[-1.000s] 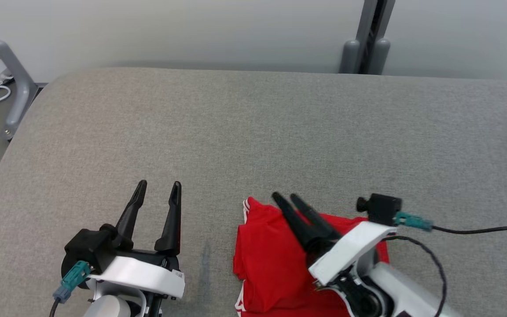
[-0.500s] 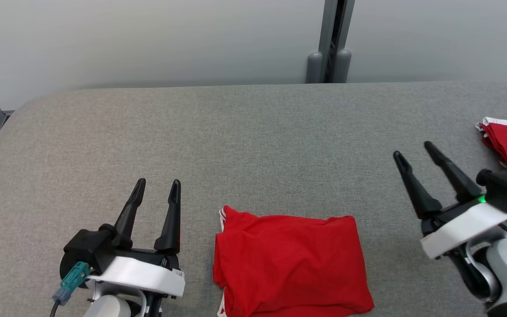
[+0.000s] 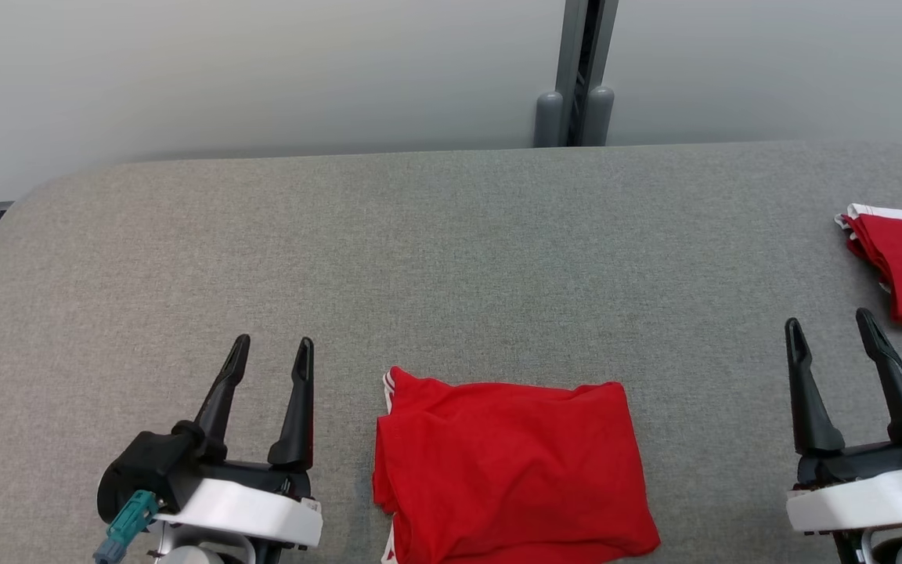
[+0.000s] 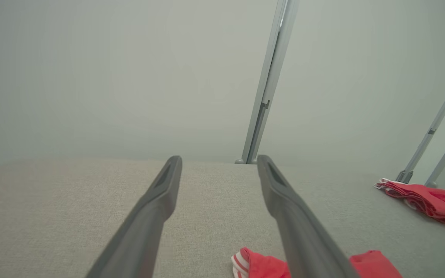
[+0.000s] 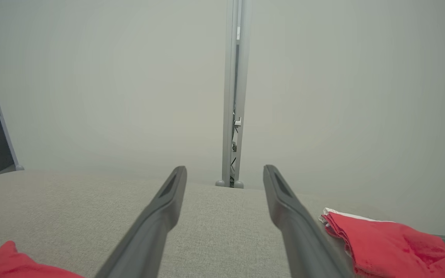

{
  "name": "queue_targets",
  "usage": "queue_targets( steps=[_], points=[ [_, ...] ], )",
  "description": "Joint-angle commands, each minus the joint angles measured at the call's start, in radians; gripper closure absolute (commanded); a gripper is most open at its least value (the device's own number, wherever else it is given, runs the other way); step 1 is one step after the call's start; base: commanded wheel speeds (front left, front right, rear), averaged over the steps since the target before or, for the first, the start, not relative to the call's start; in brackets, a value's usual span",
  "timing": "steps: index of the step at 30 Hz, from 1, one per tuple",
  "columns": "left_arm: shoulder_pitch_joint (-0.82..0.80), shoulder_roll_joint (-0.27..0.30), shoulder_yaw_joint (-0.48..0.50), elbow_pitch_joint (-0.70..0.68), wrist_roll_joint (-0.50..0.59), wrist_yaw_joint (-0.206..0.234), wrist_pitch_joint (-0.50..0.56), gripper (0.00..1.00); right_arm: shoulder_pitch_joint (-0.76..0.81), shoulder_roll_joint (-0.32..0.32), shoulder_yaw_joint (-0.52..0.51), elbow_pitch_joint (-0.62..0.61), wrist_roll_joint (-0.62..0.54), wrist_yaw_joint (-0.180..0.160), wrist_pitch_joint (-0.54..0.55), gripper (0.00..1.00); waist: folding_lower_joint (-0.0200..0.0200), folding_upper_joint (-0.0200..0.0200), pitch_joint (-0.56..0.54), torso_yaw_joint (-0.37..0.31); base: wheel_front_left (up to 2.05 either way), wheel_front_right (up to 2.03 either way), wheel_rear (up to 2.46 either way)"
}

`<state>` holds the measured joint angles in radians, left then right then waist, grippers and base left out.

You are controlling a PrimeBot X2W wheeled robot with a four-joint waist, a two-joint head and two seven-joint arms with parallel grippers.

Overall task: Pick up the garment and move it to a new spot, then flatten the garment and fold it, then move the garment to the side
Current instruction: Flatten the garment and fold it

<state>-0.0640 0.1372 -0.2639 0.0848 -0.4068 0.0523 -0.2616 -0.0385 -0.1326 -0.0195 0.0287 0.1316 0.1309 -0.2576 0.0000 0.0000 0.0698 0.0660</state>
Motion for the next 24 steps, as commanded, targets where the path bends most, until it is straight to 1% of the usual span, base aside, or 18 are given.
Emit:
queue_targets(
  steps=[1,5,7,11,17,24],
  points=[
    [0.007,-0.003,0.008,-0.001,0.006,-0.006,-0.004,0.0,0.01,0.003,-0.003,-0.005,0.0,0.0,-0.008,0.0,0.0,0.0,0.0,0.0,0.0,0.0,0.0],
    [0.034,-0.034,0.064,-0.019,0.038,-0.035,-0.004,0.0,0.032,0.034,-0.021,-0.03,-0.021,0.0,-0.009,0.0,0.0,0.0,-0.002,-0.001,0.0,0.0,0.0],
    [0.051,-0.049,0.095,-0.028,0.047,-0.05,-0.004,0.0,0.04,0.042,-0.023,-0.039,-0.027,0.0,-0.009,0.0,0.0,0.0,-0.004,-0.001,0.0,0.0,0.0],
    [0.071,-0.069,0.125,-0.029,0.08,-0.075,-0.004,0.0,0.044,0.051,-0.028,-0.048,-0.033,0.0,-0.009,0.0,0.0,0.0,-0.005,0.003,0.0,0.0,0.0],
    [0.071,-0.081,0.13,-0.014,0.111,-0.104,-0.004,0.0,0.047,0.055,-0.033,-0.041,-0.045,0.0,-0.009,0.0,0.0,0.0,-0.013,0.01,0.0,0.0,0.0],
    [0.076,-0.085,0.122,-0.007,0.101,-0.107,-0.004,0.0,0.05,0.053,-0.021,-0.027,-0.056,0.0,-0.009,0.0,0.0,0.0,-0.027,0.01,0.0,0.0,0.0]
  ],
)
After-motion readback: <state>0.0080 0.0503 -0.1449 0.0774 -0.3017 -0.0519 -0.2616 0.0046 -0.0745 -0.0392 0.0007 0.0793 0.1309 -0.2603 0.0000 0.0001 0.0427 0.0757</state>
